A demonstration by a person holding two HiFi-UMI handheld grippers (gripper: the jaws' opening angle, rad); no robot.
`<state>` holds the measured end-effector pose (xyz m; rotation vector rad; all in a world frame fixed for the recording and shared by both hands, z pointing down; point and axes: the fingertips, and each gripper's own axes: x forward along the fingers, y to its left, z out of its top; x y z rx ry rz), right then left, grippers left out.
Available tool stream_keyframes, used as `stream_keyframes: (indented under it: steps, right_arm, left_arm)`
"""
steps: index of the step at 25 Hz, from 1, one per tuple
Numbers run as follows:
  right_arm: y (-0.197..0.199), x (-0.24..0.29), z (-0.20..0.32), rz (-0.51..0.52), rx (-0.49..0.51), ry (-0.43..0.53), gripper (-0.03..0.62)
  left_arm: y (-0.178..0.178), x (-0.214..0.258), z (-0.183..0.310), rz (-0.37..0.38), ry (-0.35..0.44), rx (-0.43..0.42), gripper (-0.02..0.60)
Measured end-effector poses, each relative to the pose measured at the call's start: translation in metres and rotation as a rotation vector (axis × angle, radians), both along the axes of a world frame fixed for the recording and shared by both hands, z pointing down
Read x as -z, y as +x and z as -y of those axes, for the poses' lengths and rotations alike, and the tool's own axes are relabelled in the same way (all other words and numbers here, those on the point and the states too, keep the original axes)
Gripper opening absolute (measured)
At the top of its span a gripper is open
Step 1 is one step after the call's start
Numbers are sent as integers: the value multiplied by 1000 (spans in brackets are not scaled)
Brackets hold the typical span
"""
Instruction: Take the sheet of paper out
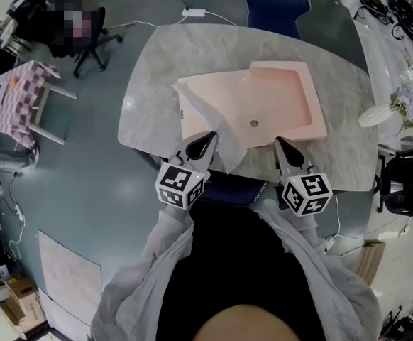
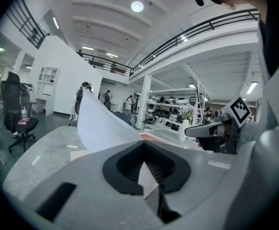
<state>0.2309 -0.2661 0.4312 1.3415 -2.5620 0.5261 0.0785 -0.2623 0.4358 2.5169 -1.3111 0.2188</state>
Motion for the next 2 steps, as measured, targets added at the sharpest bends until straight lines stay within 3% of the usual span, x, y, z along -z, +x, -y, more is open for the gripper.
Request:
stream_keyframes:
  steps: [2]
  right_arm:
    - [1, 0, -1, 1, 1, -4, 8]
  left_arm:
    - [2, 0, 0, 2, -2, -1, 0]
